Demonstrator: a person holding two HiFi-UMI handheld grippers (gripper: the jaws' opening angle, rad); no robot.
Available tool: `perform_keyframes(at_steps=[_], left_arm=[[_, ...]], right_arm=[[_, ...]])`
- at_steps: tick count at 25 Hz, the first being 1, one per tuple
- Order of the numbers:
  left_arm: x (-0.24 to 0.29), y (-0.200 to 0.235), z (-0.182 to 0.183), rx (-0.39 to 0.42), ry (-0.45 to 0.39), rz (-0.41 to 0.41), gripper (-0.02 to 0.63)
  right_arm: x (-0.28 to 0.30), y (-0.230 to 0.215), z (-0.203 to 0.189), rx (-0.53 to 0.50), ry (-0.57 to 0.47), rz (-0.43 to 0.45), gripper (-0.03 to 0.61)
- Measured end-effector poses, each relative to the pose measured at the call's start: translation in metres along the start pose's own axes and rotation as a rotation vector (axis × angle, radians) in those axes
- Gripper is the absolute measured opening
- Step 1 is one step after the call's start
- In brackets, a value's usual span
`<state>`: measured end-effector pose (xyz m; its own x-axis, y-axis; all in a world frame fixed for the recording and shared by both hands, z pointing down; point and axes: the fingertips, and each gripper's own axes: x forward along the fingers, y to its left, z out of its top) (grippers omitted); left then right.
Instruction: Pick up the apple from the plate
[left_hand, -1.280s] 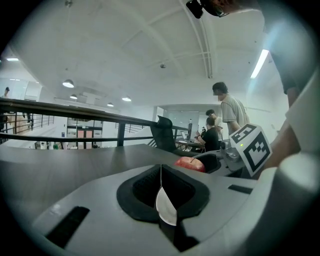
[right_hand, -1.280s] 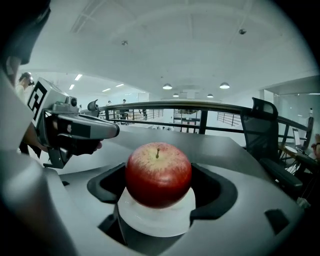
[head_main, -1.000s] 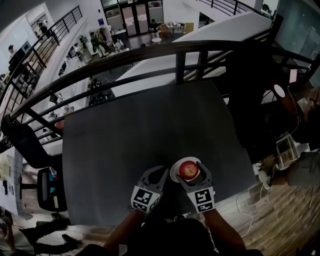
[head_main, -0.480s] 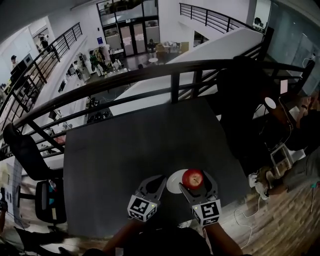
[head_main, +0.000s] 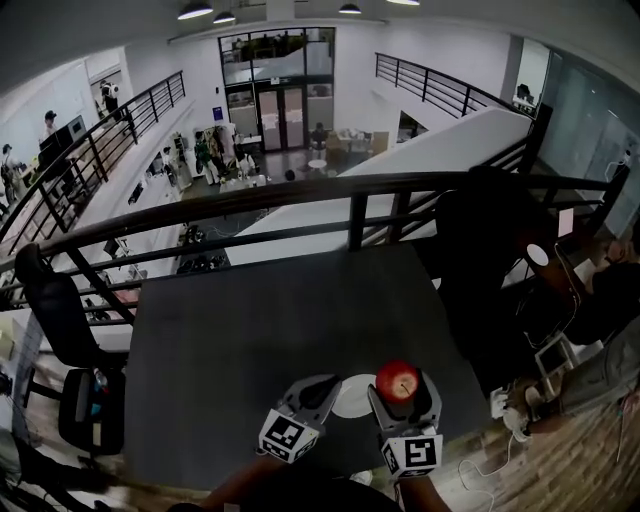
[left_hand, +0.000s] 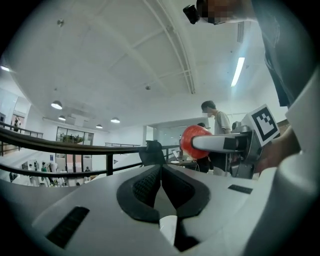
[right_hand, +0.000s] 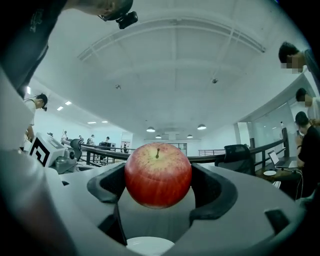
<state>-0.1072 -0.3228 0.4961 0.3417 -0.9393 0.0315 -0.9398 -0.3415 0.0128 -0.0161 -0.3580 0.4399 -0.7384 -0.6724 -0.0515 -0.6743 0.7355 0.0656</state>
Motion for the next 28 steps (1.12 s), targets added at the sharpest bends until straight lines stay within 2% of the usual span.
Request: perform_keyframes(at_steps=[6, 24, 28], left_arm=[[0.0, -0.006, 0.009, 0.035, -0.025, 0.01, 0.028], [-0.002, -0.017, 0.007, 0.038, -0.012, 0.044, 0.028], [0.0, -0.016, 0.01, 0.097, 0.007, 0.058, 0.028]], right_arm=[[-0.005, -0.006, 0.008, -0.012, -0.043, 0.006, 0.405], [-0.014, -0.007, 0.012, -0.073, -0.07, 0.023, 0.405], [-0.015, -0.011, 0.009, -0.071, -0.059, 0.026, 0.405]])
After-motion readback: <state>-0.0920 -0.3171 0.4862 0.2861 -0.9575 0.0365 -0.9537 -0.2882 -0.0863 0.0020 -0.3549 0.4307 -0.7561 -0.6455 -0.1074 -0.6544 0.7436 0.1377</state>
